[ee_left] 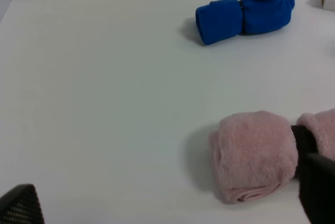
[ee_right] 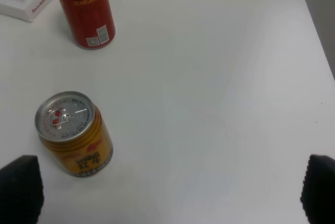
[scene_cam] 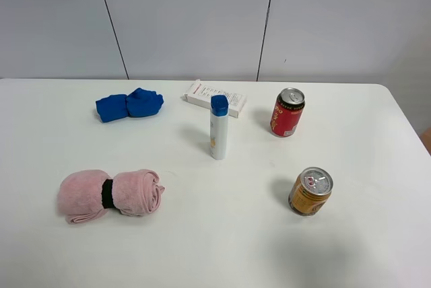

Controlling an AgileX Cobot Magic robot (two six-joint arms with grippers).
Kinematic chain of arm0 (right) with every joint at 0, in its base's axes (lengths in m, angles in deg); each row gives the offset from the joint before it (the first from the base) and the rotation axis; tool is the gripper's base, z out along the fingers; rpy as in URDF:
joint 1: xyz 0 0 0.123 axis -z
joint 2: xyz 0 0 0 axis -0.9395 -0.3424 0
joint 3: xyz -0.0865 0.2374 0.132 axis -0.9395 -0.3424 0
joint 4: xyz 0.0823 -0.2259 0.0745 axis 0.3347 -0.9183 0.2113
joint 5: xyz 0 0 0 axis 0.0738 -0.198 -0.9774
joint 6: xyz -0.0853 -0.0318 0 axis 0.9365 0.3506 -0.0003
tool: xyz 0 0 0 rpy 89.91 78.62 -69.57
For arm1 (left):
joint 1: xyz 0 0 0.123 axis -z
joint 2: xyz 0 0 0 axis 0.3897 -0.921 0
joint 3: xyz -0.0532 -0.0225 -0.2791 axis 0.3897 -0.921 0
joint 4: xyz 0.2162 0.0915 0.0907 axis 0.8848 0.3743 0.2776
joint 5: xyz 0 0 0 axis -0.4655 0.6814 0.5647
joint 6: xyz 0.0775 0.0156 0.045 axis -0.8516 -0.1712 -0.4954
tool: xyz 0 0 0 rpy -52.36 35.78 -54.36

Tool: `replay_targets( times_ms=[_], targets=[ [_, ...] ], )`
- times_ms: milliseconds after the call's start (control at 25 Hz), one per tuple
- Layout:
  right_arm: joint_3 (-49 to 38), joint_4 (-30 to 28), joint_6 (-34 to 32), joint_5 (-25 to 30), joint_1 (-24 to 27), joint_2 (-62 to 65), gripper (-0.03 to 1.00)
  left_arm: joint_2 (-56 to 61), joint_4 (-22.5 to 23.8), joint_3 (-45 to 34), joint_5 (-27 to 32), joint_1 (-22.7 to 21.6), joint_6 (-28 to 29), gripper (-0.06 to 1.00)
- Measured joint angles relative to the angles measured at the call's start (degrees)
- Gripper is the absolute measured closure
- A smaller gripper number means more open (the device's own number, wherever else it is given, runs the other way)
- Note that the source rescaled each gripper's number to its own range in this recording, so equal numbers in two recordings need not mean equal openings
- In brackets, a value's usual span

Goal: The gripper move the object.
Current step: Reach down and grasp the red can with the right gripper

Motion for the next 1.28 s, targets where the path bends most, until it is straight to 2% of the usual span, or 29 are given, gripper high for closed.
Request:
replay_targets(
  times_ms=[1280],
  targets=[
    [0.00, 1.04, 0.00, 0.00, 0.00, -1.94, -0.01, 0.00, 0.00, 0.00, 0.00, 0.00, 0.00, -0.06]
  ],
)
